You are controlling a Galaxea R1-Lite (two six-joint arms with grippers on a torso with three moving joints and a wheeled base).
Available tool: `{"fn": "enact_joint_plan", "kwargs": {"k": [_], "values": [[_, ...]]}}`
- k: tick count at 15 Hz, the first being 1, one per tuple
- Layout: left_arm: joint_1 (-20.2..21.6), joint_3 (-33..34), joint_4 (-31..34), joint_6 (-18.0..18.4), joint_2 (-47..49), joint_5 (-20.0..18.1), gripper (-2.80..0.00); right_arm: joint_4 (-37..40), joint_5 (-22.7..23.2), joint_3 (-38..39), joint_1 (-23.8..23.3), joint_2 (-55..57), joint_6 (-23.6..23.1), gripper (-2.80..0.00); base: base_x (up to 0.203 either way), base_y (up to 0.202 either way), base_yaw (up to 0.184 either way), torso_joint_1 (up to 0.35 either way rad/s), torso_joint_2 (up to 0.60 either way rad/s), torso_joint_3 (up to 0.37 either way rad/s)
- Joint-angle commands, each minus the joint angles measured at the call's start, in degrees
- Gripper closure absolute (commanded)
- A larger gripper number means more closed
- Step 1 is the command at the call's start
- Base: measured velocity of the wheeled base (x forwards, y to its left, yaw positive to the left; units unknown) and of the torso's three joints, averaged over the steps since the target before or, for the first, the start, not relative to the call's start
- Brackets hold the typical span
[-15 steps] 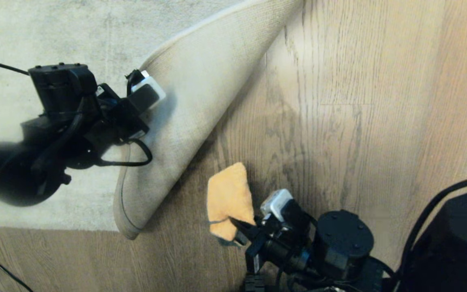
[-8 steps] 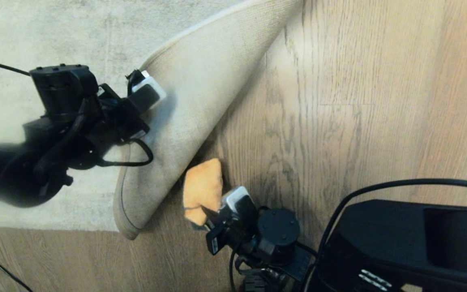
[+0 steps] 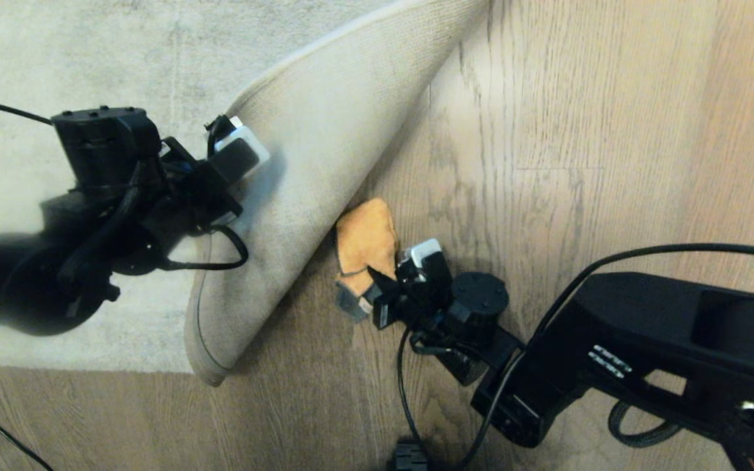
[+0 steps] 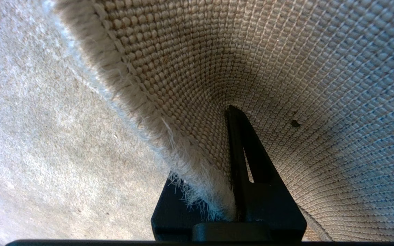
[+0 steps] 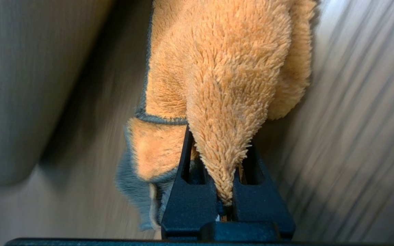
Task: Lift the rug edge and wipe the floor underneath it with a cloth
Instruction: Wipe the floor under the carpet with a rag
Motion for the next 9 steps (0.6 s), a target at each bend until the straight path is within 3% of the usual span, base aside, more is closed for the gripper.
{"fn": "enact_joint_plan", "kwargs": {"k": [1, 5, 9], "values": [[0.0, -0.1, -0.1, 0.3, 0.5, 0.2, 0.00, 3.2, -0.5, -4.6, -5.0, -4.6, -0.1, 0.00, 0.000, 0.000, 0.000, 0.000, 0.00, 0.000], [0.3, 0.0, -0.1, 0.3, 0.5, 0.2, 0.00, 10.0, 1.9, -8.7, -11.6, -10.7, -0.1, 0.00, 0.000, 0.000, 0.000, 0.000, 0.00, 0.000], [0.4, 0.0, -0.1, 0.3, 0.3, 0.2, 0.00, 12.7, 4.9, -3.2, -17.4, -17.3, 0.0, 0.00, 0.000, 0.000, 0.000, 0.000, 0.00, 0.000]]}}
